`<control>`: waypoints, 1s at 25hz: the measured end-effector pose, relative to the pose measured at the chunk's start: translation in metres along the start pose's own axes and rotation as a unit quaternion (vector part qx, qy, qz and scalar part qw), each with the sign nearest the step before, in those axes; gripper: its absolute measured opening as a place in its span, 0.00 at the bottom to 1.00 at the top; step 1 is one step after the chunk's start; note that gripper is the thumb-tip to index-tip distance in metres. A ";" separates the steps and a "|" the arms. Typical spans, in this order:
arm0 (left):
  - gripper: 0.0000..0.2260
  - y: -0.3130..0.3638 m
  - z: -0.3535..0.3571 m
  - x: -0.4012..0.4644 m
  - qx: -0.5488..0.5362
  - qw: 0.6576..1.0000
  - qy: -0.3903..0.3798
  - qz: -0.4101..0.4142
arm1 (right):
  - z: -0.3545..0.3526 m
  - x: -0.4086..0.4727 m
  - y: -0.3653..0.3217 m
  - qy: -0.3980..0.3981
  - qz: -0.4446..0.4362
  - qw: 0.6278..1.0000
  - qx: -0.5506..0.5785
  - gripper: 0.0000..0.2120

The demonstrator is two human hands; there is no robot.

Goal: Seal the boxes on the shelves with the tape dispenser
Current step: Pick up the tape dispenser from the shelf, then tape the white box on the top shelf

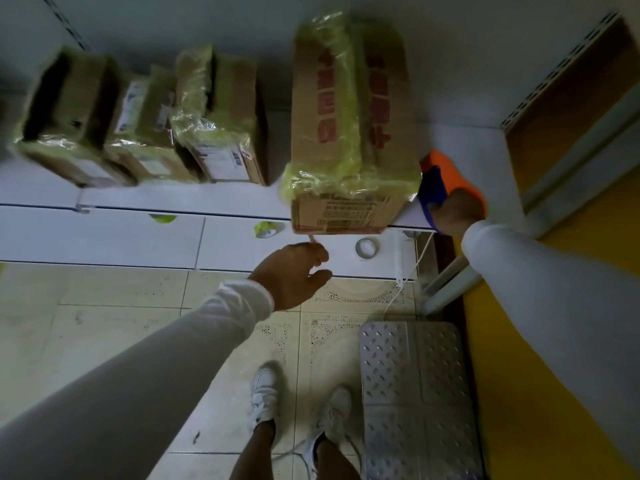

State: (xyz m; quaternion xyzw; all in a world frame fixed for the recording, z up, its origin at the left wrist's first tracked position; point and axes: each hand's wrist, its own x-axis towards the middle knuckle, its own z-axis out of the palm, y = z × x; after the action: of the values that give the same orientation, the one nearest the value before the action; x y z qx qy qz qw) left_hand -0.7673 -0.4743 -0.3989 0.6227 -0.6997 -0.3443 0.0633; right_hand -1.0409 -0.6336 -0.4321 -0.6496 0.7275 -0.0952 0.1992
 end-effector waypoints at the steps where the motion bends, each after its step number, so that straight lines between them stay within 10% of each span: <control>1: 0.13 -0.005 0.002 -0.004 0.005 1.000 -0.003 0.001 | 0.004 0.001 -0.003 0.000 0.025 1.000 0.005 0.23; 8: 0.12 -0.028 0.003 -0.026 0.020 0.999 -0.029 -0.009 | 0.010 -0.005 -0.005 -0.057 0.088 0.994 0.012 0.25; 13: 0.13 -0.014 -0.022 -0.036 0.039 0.998 -0.044 0.005 | -0.008 -0.043 -0.006 -0.059 0.156 0.966 0.199 0.09; 18: 0.12 0.032 -0.071 -0.055 0.033 0.999 -0.005 0.026 | -0.071 -0.090 -0.039 -0.010 0.018 0.973 0.232 0.05; 25: 0.13 0.085 -0.155 -0.104 0.079 0.992 0.051 0.084 | -0.136 -0.193 -0.077 0.026 -0.086 0.961 0.262 0.24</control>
State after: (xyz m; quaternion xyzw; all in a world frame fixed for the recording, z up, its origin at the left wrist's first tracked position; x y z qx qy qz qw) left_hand -0.7346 -0.4425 -0.1984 0.5811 -0.7708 -0.2493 0.0778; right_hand -1.0128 -0.4710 -0.2468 -0.6323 0.6231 -0.3163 0.3344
